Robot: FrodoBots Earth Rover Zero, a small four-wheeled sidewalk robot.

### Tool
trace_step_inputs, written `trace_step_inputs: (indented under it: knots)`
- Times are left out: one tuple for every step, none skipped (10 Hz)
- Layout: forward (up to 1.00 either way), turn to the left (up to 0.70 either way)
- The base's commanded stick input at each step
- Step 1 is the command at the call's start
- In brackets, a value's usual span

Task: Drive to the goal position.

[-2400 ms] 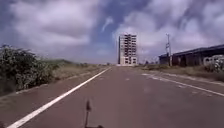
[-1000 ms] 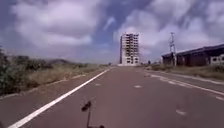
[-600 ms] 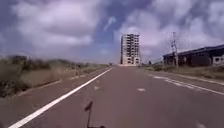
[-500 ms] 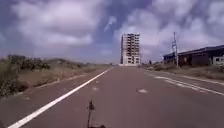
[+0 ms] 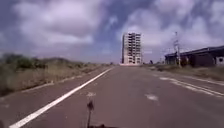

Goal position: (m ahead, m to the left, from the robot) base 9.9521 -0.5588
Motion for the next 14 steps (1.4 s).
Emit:
trace_step_inputs:
  knots:
    - [1.0, 0.0]
    - [1.0, 0.0]
    - [1.0, 0.0]
    - [1.0, 0.0]
    - [1.0, 0.0]
    - [1.0, 0.0]
    - [1.0, 0.0]
    - [1.0, 0.0]
    - [1.0, 0.0]
    - [1.0, -0.32]
    - [1.0, -0.38]
    - [1.0, -0.4]
    - [1.0, -0.4]
    - [1.0, 0.0]
